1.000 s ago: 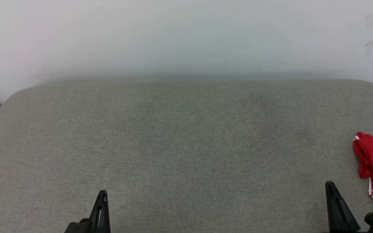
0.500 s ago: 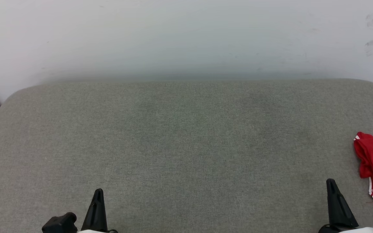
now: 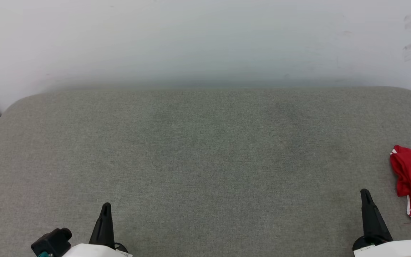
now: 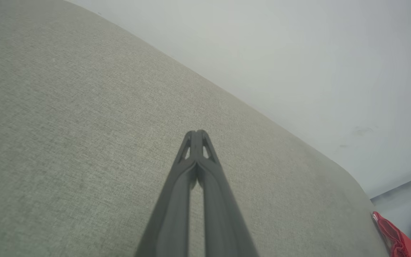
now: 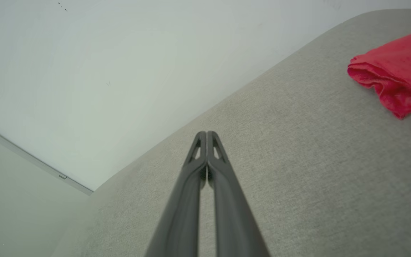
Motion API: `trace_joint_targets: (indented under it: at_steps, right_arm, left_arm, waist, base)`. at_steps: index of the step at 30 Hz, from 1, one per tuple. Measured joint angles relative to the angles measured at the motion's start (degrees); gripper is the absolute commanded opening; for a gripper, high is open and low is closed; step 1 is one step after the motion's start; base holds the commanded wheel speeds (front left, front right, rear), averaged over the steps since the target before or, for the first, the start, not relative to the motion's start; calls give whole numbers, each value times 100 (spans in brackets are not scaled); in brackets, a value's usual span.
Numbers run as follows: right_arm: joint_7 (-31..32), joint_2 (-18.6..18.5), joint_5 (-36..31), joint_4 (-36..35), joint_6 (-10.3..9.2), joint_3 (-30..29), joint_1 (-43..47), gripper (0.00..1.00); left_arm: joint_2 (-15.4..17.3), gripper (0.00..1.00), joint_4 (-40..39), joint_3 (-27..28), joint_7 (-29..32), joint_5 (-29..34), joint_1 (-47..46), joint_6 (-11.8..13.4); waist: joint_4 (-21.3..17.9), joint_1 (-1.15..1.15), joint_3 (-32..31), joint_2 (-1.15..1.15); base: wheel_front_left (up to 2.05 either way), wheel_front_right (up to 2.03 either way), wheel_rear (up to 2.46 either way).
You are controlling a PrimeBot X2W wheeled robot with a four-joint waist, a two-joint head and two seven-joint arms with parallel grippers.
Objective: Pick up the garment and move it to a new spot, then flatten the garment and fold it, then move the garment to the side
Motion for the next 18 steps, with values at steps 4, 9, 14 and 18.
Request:
trace_joint_targets:
  at_steps: [4, 9, 14, 18]
  right_arm:
    - [77, -8, 341, 48, 0, 3, -64, 0]
    - [169, -22, 748, 107, 0, 3, -146, 0]
    - [253, -27, 1129, 165, 0, 0, -249, 0]
    - [322, -32, 1425, 204, 0, -1, -281, 0]
  left_arm:
    - [14, 0, 38, 25, 84, -365, -50, -41]
    - [21, 0, 75, 57, 165, -801, -129, -92]
    - [26, 0, 119, 88, 255, -1207, -225, -142]
    - [27, 0, 157, 116, 321, -1521, -249, -191]
  waist:
    - [1, 0, 4, 0]
    - [2, 0, 8, 0]
    - [4, 0, 13, 0]
    - [5, 0, 16, 0]
  base:
    - [0, 0, 0]
    - [0, 0, 0]
    - [0, 0, 0]
    - [0, 0, 0]
